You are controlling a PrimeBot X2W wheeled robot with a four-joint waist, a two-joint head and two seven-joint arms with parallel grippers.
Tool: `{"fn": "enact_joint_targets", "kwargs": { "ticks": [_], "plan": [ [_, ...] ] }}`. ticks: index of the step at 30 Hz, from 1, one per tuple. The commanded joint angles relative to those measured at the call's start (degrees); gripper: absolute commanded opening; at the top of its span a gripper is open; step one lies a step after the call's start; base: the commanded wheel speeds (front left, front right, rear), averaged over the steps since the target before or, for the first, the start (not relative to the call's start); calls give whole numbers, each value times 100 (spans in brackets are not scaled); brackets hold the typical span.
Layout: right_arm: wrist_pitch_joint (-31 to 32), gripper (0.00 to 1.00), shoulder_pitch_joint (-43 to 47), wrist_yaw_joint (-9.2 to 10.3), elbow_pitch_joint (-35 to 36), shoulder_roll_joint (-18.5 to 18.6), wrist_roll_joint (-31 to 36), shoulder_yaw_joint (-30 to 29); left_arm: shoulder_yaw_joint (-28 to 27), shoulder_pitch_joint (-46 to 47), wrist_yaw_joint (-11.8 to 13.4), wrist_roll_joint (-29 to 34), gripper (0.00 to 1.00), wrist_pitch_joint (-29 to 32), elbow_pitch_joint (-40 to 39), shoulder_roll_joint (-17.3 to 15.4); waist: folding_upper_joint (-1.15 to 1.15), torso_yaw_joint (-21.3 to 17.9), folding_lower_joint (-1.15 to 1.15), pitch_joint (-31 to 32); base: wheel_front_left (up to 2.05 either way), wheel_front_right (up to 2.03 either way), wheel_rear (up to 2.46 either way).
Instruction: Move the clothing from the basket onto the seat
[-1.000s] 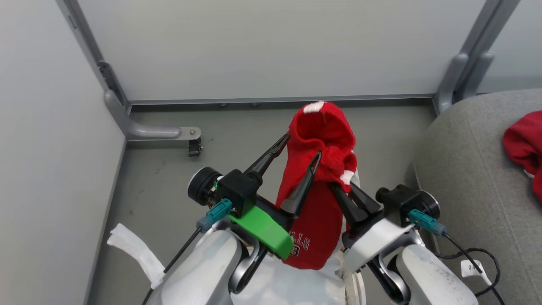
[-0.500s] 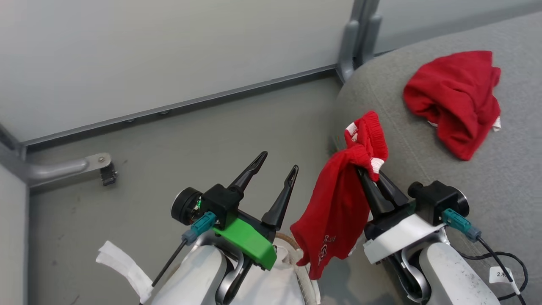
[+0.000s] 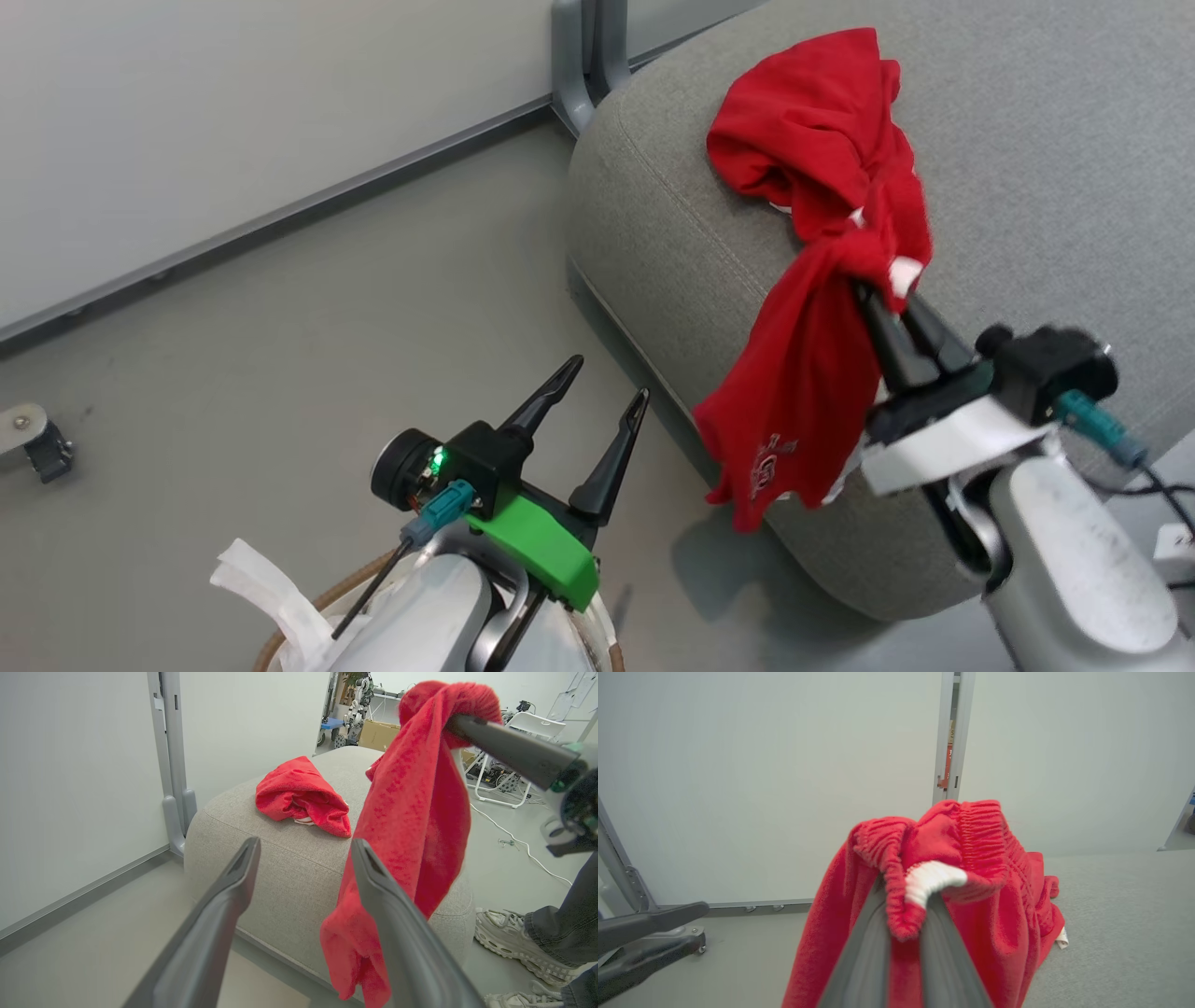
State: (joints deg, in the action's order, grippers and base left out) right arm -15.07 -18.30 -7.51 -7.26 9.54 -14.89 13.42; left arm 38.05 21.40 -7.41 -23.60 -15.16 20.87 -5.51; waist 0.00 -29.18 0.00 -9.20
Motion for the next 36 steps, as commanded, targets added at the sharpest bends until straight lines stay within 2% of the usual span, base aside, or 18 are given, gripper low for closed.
{"fn": "enact_joint_targets", "kwargs": {
  "ticks": [1,9,14,22,28,36],
  "plan": [
    [-14,0,-309,4,82,115,80,-95,-18,110,-15,20,100,4,29,-120,0,-155,0,-336,0,0,0],
    [-14,0,-2072,4,66,1032,559,-835,162,324,-15,3,100,3,51,-295,0,201,0,-908,0,0,0],
    [-4,0,-3176,5,-607,1601,903,-1052,223,459,-15,3,100,4,40,-425,0,411,0,-1316,0,0,0],
    [159,0,-4442,5,-1624,2098,1438,-1378,261,782,-15,42,100,4,-40,-587,0,829,0,-2087,0,0,0],
    [88,0,-4553,5,-2507,2106,1864,-2034,309,1032,-15,86,100,4,-66,-713,0,1178,0,-2619,0,0,0],
    [0,0,-4047,5,-3609,1708,2248,-2947,215,1198,-15,110,100,4,-117,-789,0,1501,0,-3021,0,0,0]
  ]
}}
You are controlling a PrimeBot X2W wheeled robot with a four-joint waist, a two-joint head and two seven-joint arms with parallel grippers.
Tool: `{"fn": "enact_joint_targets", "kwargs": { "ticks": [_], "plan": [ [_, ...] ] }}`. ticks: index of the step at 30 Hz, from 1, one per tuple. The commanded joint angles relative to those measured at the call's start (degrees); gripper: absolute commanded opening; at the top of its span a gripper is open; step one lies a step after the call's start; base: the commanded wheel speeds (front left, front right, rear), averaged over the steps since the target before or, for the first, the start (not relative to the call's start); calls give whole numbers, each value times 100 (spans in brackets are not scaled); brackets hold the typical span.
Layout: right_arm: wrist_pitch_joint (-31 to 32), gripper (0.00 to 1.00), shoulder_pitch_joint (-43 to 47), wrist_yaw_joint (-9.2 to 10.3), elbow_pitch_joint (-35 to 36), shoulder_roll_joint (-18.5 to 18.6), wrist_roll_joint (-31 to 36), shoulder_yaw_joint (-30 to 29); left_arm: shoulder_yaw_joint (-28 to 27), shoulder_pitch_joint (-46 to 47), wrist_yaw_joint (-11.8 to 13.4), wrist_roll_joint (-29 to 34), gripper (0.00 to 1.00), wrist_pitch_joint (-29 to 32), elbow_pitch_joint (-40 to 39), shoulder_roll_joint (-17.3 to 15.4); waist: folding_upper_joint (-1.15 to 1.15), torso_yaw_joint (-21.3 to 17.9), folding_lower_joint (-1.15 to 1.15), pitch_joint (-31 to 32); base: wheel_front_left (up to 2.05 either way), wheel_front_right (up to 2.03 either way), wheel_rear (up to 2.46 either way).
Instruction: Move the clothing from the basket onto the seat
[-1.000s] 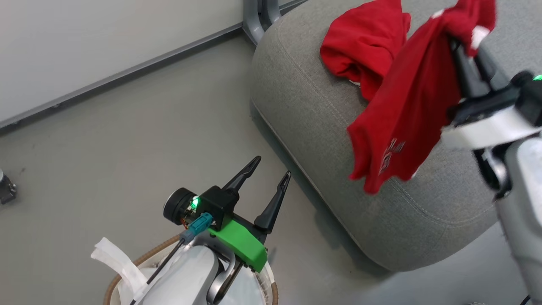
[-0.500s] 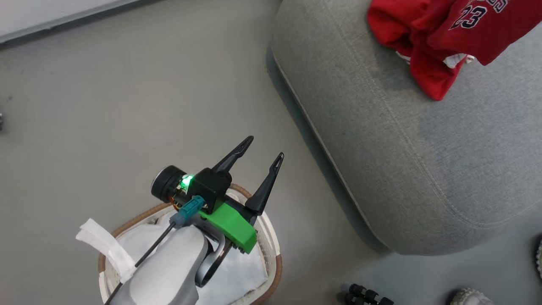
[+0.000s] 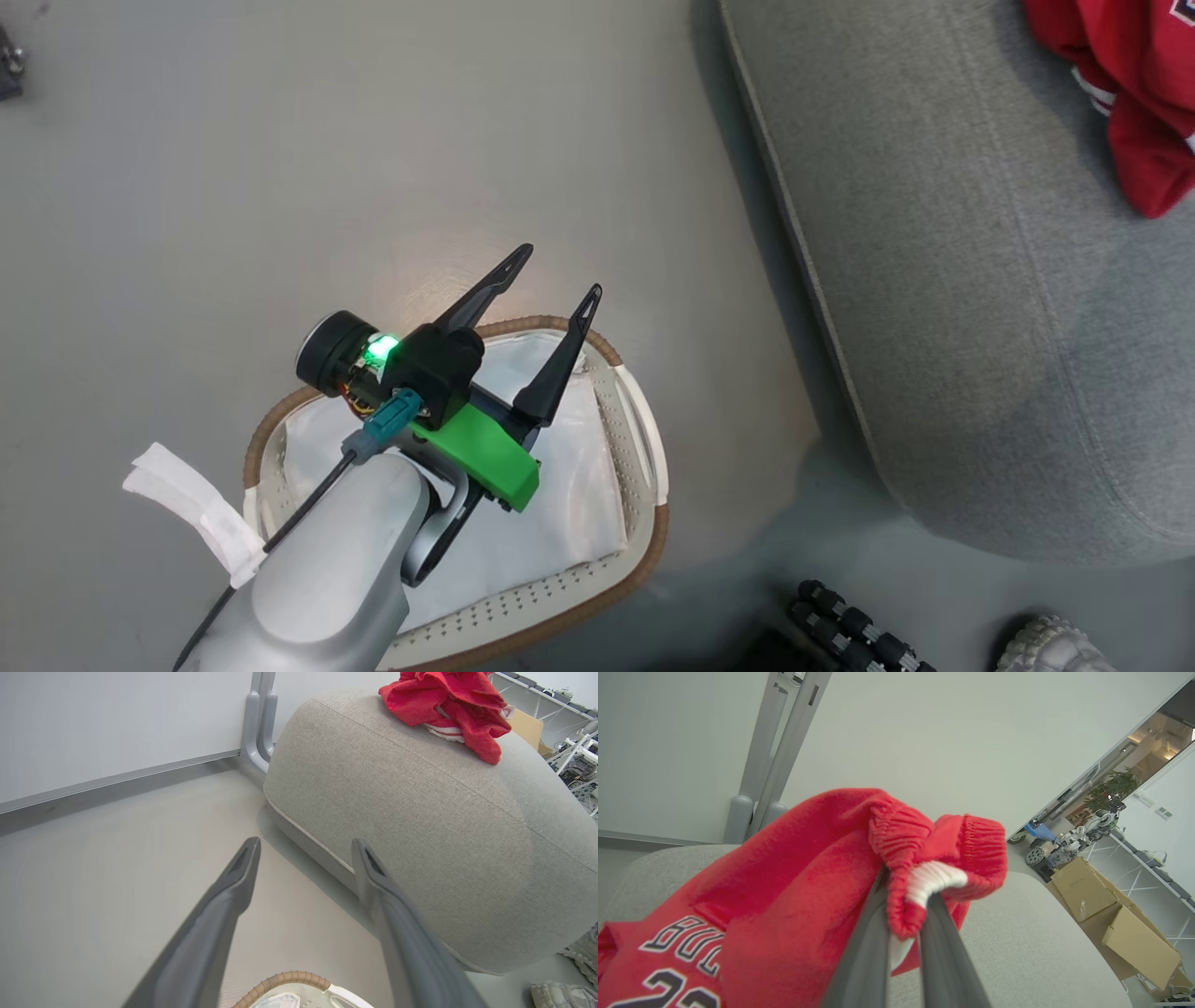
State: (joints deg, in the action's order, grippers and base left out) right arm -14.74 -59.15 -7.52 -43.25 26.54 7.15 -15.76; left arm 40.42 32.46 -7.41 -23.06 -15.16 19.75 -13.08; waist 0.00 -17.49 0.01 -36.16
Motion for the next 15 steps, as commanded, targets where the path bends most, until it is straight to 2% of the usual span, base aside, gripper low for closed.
{"fn": "enact_joint_targets", "kwargs": {
  "ticks": [1,6,11,12,13,14,15],
  "plan": [
    [-40,0,134,6,-121,-83,78,-95,-43,93,-15,56,100,3,5,-22,0,354,-1,-333,0,0,0],
    [-46,0,614,6,-287,-454,151,-361,-120,49,-15,75,100,3,35,44,0,416,-1,-269,0,0,0],
    [-48,0,1320,5,-19,-906,107,-634,-252,-107,-15,74,100,3,96,71,0,376,-1,17,0,0,0],
    [-43,3,1422,5,79,-973,91,-692,-278,-138,-15,70,100,4,105,73,0,364,-1,74,0,0,0],
    [-43,39,1547,5,220,-1051,72,-753,-306,-165,-15,66,100,3,117,79,0,353,-1,150,0,0,0],
    [-42,100,1657,6,324,-1120,61,-782,-331,-191,-15,63,100,3,130,90,0,346,-1,225,0,0,0],
    [-43,100,1783,6,454,-1179,30,-820,-380,-222,-15,65,100,3,138,108,0,339,-1,311,0,0,0]
  ]
}}
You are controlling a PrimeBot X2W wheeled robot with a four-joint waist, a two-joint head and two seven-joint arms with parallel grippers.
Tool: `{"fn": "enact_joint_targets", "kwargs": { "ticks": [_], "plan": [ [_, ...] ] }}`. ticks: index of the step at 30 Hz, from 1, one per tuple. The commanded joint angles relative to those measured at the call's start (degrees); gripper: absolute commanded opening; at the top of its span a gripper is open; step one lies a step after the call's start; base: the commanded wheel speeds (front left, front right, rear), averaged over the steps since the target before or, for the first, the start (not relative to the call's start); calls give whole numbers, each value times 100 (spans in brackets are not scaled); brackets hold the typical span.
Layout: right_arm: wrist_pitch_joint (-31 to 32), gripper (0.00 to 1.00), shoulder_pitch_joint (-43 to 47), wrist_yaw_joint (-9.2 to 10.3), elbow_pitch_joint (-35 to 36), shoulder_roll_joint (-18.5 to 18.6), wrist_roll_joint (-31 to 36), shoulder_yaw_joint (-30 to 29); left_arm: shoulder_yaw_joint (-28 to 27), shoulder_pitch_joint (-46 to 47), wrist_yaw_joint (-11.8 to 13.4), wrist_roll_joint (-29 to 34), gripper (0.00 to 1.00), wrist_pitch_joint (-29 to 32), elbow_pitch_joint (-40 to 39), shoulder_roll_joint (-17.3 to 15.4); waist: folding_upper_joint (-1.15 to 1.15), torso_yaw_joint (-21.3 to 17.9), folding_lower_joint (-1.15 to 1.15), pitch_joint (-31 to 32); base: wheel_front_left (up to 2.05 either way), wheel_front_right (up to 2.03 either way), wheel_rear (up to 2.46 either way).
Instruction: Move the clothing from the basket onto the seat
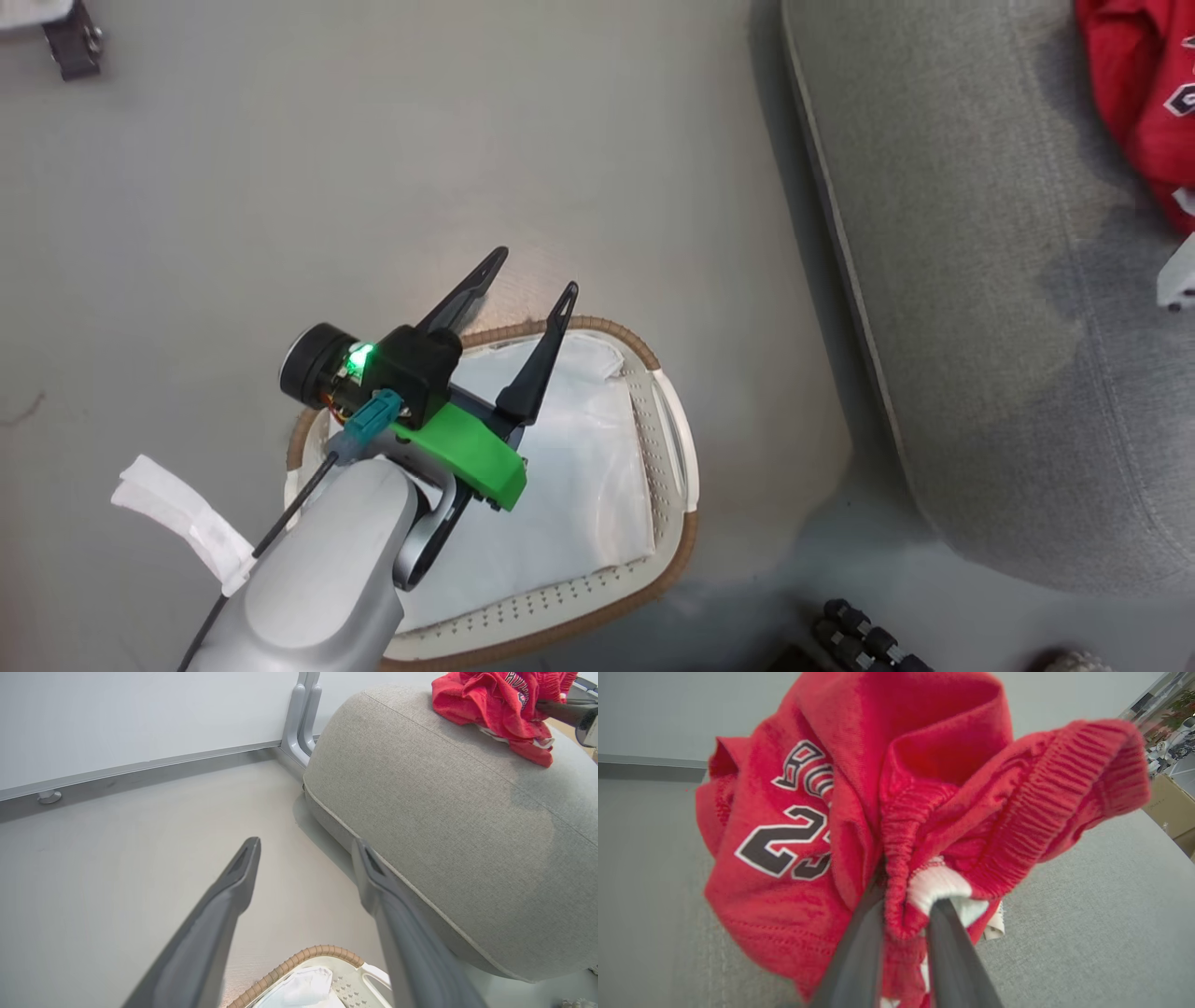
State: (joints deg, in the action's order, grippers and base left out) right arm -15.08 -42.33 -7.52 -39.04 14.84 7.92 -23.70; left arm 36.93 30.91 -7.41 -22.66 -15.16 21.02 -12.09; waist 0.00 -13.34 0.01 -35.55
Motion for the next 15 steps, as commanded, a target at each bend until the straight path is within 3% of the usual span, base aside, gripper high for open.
{"fn": "enact_joint_targets", "kwargs": {
  "ticks": [1,8,15],
  "plan": [
    [-10,100,189,6,146,-47,-82,-69,-74,-100,-15,29,100,3,12,27,0,-80,-1,326,0,0,0],
    [-11,100,975,6,968,-363,-258,-68,-520,-535,-15,74,100,3,137,153,0,-21,-1,987,0,0,0],
    [-11,100,1474,6,1370,-627,-557,628,-1532,-1084,-14,319,100,3,201,334,0,172,-1,1524,0,0,0]
  ]
}}
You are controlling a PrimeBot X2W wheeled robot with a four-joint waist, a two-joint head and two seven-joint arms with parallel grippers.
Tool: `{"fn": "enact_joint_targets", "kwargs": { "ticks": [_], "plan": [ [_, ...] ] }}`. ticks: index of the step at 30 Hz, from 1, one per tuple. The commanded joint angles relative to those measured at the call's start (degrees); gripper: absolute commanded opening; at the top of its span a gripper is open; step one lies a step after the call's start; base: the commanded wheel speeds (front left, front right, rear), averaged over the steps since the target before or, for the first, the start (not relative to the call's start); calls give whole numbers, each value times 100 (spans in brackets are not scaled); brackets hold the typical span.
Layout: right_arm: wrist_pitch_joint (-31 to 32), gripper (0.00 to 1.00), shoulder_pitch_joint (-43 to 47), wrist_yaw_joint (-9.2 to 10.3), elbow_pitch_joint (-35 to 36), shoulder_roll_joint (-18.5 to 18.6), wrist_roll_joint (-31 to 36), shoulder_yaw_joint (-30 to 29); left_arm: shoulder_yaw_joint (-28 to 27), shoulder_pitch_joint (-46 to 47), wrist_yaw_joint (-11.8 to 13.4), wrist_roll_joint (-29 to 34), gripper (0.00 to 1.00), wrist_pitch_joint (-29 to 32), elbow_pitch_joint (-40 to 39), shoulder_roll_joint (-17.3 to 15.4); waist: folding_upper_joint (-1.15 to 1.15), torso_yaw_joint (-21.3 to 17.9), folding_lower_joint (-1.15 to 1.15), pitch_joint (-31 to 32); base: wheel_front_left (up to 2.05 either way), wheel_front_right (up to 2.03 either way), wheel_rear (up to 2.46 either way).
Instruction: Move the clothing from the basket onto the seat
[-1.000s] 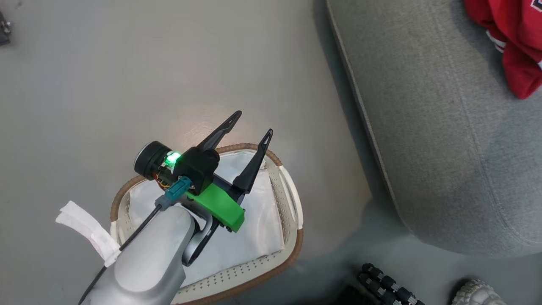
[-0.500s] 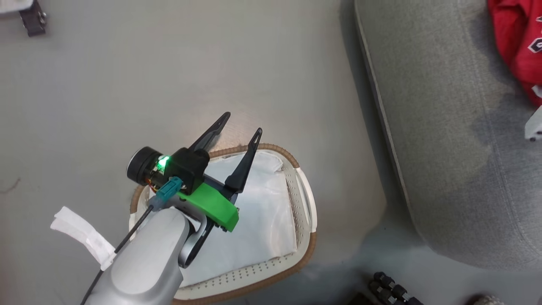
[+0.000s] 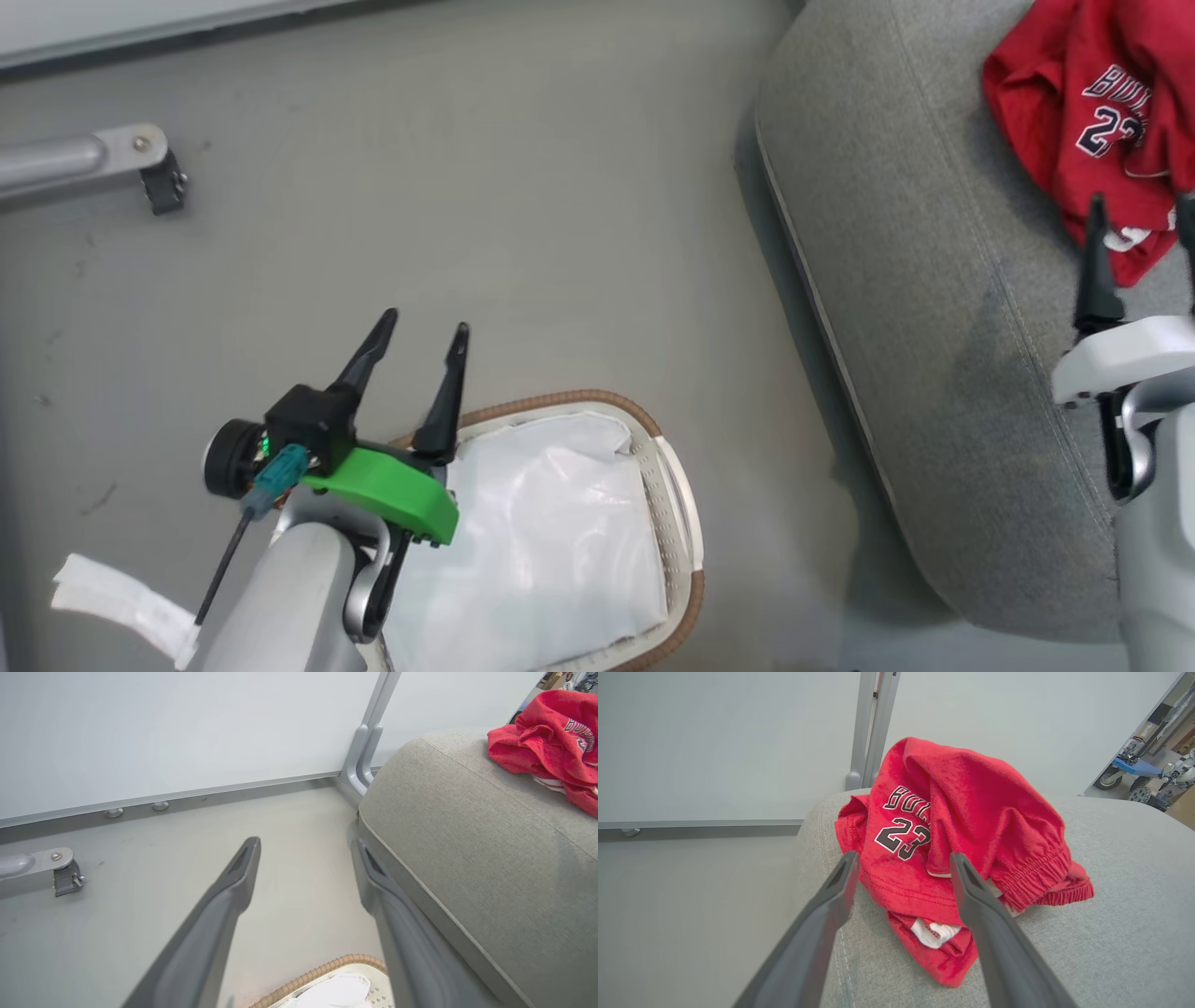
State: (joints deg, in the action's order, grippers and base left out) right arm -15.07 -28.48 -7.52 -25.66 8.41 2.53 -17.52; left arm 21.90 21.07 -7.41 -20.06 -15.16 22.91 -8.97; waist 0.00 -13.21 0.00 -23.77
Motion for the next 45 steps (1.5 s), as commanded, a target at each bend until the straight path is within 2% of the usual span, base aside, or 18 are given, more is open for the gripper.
{"fn": "enact_joint_targets", "kwargs": {
  "ticks": [1,10,18,26,37,38,42,45],
  "plan": [
    [-12,100,121,5,84,-34,-91,148,-209,-175,-13,127,100,4,9,59,0,208,0,418,0,0,0],
    [-13,100,399,6,386,-334,-557,1183,-1570,-702,-13,580,100,3,-110,376,0,710,0,864,0,0,0],
    [-13,100,679,6,391,-465,-720,1622,-2294,-1050,-14,823,100,4,-161,550,0,986,0,1152,0,0,0],
    [-13,100,1106,6,337,-515,-819,1563,-2487,-1367,-14,819,100,4,-149,596,0,1076,0,1455,0,0,0],
    [-13,100,1548,5,285,-538,-833,1526,-2209,-1765,-14,416,100,4,-299,603,0,1054,0,1799,0,0,0],
    [1,0,1499,0,280,-546,-808,1537,-2199,-1713,1,461,0,-1,-257,610,0,1057,0,1782,0,0,0],
    [21,0,1623,0,81,-610,-811,1542,-2178,-1720,1,456,0,3,-61,646,0,1060,0,1786,0,0,0],
    [159,0,1599,0,77,-607,-1165,1470,-2202,-1710,1,121,0,92,-98,643,0,1066,0,1800,0,0,0]
  ]
}}
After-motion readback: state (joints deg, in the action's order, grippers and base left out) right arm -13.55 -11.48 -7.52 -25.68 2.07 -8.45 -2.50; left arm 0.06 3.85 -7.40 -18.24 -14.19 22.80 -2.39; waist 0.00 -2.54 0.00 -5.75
